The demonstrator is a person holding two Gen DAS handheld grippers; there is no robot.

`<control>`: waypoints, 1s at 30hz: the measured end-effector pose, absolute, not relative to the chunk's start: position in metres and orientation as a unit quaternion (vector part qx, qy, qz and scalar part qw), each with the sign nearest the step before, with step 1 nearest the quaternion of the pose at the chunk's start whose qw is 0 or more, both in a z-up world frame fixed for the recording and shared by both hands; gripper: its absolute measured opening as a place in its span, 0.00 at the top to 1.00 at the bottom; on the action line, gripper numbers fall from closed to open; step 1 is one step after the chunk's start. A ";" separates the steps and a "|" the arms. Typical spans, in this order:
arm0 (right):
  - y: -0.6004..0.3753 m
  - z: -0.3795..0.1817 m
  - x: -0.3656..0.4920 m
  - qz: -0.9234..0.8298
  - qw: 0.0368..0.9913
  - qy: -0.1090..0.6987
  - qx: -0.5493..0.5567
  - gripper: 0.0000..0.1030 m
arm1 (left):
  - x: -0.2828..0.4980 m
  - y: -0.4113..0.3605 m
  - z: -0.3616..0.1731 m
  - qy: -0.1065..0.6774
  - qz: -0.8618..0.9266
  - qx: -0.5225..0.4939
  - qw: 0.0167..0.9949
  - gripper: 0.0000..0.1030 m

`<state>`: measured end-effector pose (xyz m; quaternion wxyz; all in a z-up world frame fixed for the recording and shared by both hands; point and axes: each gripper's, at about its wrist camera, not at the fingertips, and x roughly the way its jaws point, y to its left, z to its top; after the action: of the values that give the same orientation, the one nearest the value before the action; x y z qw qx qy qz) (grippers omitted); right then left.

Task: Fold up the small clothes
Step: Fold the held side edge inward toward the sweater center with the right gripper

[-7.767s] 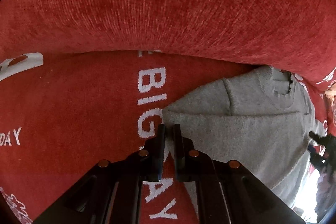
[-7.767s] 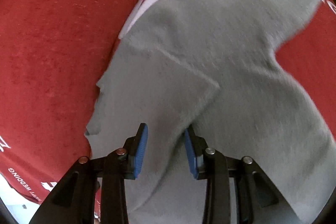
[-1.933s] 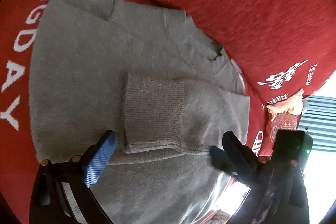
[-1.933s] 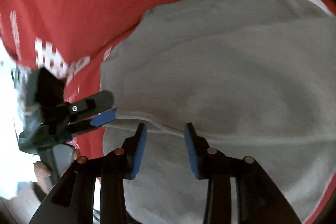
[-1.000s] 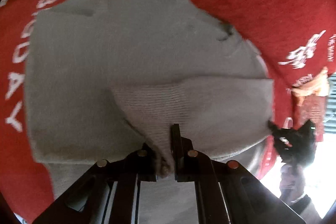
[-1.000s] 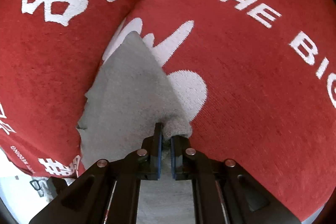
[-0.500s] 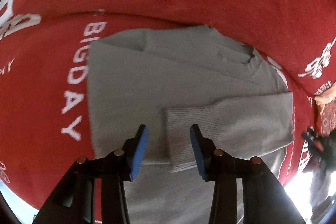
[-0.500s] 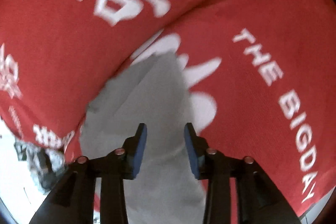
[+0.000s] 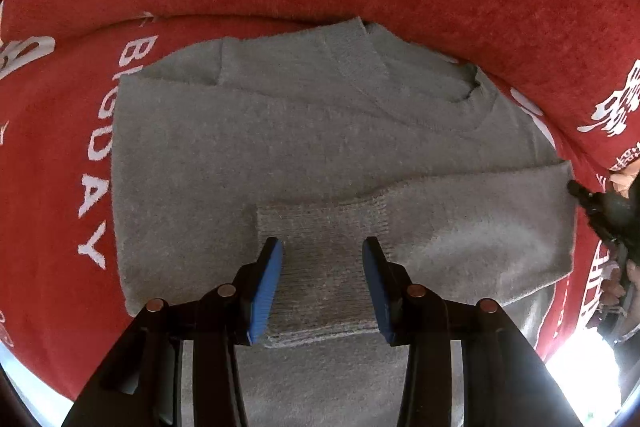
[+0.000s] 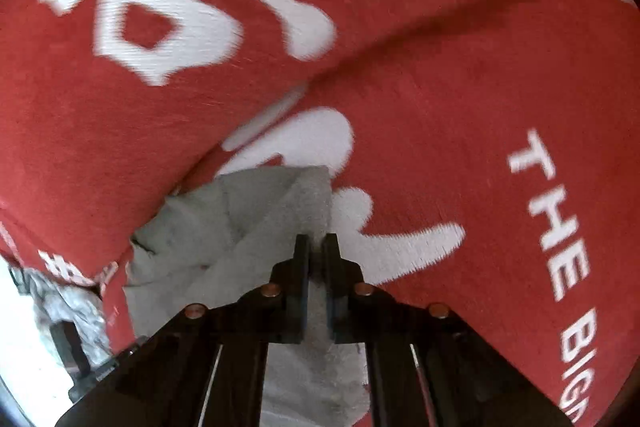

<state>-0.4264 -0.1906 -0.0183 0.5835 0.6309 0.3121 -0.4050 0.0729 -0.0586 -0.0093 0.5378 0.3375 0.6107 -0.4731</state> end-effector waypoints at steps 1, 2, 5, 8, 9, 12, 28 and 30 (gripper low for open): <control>-0.191 -0.016 -0.429 -0.417 0.583 0.312 0.624 0.93 | 0.072 -0.060 -0.009 0.609 -0.473 0.339 0.539 0.58; -0.192 -0.019 -0.433 -0.432 0.571 0.313 0.624 0.93 | 0.072 -0.061 -0.009 0.608 -0.472 0.340 0.540 0.58; -0.189 -0.039 -0.455 -0.469 0.518 0.305 0.647 1.00 | 0.075 -0.064 -0.009 0.608 -0.465 0.340 0.547 0.58; -0.186 -0.031 -0.464 -0.460 0.516 0.278 0.667 1.00 | 0.081 -0.064 0.001 0.598 -0.467 0.335 0.558 0.58; -0.186 -0.026 -0.462 -0.459 0.519 0.287 0.661 0.98 | 0.083 -0.064 0.003 0.596 -0.467 0.337 0.560 0.58; -0.183 -0.002 -0.454 -0.454 0.543 0.310 0.635 0.96 | 0.083 -0.061 0.008 0.597 -0.464 0.349 0.554 0.58; -0.110 0.003 -0.417 -0.377 0.582 0.395 0.603 1.00 | 0.055 -0.039 -0.015 0.591 -0.463 0.388 0.534 0.57; -0.109 0.008 -0.419 -0.381 0.581 0.400 0.598 1.00 | 0.052 -0.039 -0.015 0.588 -0.464 0.394 0.534 0.57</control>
<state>-0.4187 -0.1088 0.0077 0.5806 0.5979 0.3998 -0.3814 0.0515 -0.0393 -0.0154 0.5335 0.3941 0.5875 -0.4635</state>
